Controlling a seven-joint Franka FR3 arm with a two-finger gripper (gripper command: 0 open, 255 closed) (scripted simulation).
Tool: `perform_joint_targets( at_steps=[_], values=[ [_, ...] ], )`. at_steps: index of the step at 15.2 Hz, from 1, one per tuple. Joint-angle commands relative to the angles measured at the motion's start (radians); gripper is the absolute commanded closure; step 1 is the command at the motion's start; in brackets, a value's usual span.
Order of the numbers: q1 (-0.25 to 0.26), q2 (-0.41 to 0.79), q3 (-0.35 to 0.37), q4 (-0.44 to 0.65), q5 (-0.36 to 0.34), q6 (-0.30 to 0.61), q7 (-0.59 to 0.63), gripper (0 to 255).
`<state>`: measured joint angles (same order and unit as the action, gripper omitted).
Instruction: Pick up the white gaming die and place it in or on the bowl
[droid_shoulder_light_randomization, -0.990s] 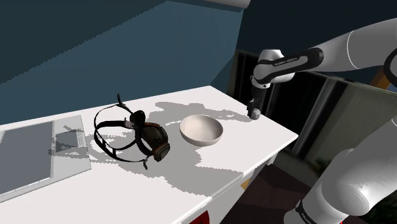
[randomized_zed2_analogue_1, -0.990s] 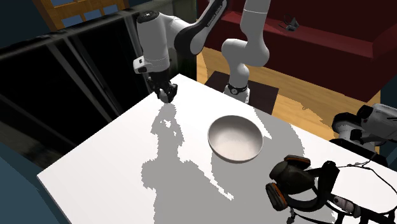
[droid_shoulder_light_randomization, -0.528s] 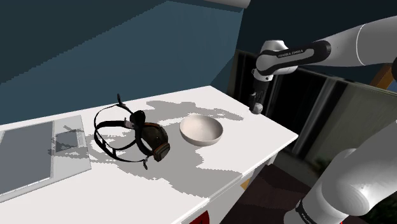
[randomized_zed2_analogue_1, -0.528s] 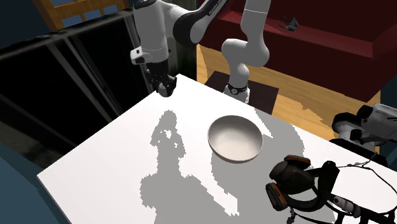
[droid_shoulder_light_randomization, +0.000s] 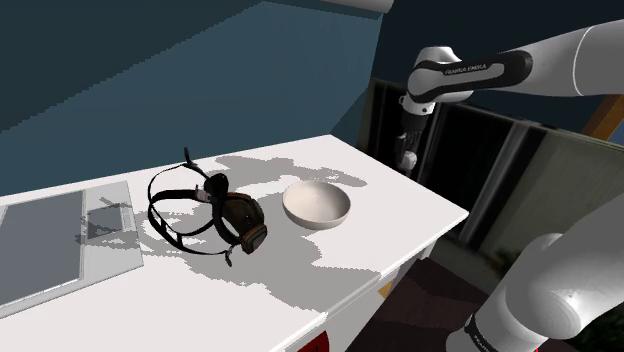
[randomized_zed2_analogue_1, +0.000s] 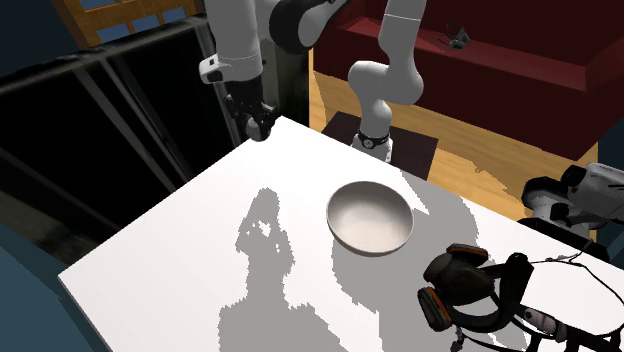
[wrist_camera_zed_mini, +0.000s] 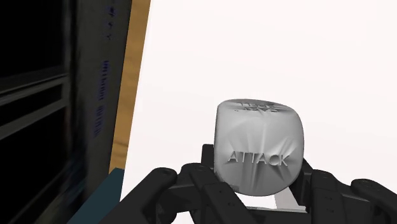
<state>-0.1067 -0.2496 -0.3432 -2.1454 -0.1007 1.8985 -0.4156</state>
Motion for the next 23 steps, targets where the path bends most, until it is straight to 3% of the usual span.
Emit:
perform_joint_targets(
  at_steps=[1,6,15,23],
  values=[
    [0.0,-0.003,0.001,0.027,0.0,-0.03,-0.001,255],
    [0.002,-0.009,0.005,0.087,0.001,-0.096,-0.002,255],
    [0.087,-0.057,0.155,0.032,0.033,-0.099,0.223,255],
    [0.166,-0.026,0.281,0.057,0.076,-0.1,0.412,255]
  ],
)
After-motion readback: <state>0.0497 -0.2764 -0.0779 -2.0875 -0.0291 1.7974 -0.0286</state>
